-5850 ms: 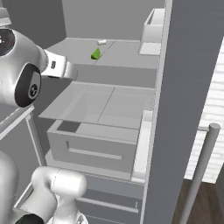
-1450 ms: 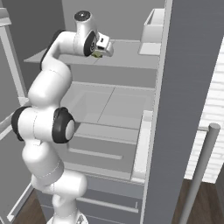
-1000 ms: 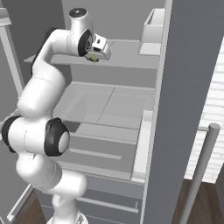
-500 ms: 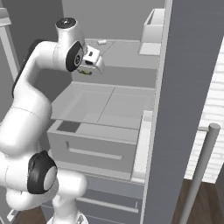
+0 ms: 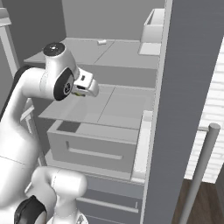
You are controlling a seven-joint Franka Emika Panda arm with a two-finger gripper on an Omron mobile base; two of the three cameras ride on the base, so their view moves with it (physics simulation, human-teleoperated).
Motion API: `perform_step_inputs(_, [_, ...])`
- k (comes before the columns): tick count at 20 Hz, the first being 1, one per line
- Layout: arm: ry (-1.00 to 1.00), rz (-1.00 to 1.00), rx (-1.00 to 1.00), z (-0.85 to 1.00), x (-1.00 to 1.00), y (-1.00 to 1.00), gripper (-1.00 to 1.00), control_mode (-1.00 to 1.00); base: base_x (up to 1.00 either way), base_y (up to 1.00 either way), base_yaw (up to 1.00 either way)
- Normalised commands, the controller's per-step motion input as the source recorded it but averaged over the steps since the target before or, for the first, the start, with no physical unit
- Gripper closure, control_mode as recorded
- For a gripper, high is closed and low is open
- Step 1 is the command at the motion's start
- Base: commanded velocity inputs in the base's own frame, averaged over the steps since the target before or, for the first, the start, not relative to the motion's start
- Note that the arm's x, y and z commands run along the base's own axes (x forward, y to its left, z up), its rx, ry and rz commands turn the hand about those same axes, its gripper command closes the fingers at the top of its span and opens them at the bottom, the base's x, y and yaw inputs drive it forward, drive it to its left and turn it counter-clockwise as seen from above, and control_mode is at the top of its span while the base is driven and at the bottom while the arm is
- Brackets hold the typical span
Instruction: Grab a lemon wedge from the fridge and one ice cube from the ice bowl, and put them in the glass of lemonade.
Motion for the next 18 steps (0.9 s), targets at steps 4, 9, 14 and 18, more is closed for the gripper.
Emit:
perform_step_inputs(4, [0.03, 0.00, 0.00, -0.39, -0.52, 0.00, 1.00, -1.00, 0.00, 0.00, 0.00])
perform_step_inputs(9, [0.04, 0.02, 0.00, -0.49, -0.23, 0.00, 1.00, -1.00, 0.00, 0.00, 0.00])
perform_step_inputs(14, [0.00, 0.01, 0.00, -0.05, -0.13, 0.00, 1.00, 1.00, -0.78, -0.02, 0.02])
perform_step_inputs(18, [0.00, 0.00, 0.00, 0.00, 0.00, 0.00, 1.00, 1.00, -0.94, 0.00, 0.00])
